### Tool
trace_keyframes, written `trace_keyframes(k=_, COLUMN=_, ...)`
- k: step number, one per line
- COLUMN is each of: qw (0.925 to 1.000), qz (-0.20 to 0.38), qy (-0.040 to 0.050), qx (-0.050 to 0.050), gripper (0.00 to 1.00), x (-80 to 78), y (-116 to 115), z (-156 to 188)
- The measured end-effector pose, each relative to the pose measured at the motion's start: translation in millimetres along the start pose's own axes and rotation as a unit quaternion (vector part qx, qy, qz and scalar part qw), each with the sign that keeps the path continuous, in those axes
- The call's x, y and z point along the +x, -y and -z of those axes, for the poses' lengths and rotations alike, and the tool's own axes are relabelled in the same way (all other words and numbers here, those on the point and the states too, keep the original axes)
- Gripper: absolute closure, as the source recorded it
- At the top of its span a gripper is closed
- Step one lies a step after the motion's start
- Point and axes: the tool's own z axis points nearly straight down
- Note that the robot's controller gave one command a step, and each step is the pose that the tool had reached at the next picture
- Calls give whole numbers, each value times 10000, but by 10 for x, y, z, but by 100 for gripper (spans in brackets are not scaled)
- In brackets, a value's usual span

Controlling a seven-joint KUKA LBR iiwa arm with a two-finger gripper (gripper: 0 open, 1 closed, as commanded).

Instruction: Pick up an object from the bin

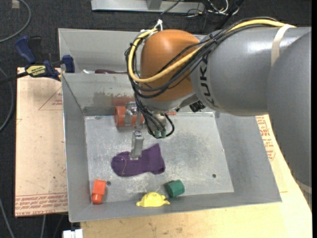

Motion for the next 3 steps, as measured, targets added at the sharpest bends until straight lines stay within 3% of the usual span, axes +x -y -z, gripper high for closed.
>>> trace_keyframes(k=1, qw=9996, qz=285, qy=34, qx=-11, gripper=0, x=50, y=104, z=-271)
trace_keyframes(k=2, qw=9943, qz=1068, qy=7, qx=0, gripper=0, x=144, y=219, z=-694)
trace_keyframes(k=3, qw=9964, qz=847, qy=41, qx=-20, gripper=100, x=111, y=371, z=-1254)
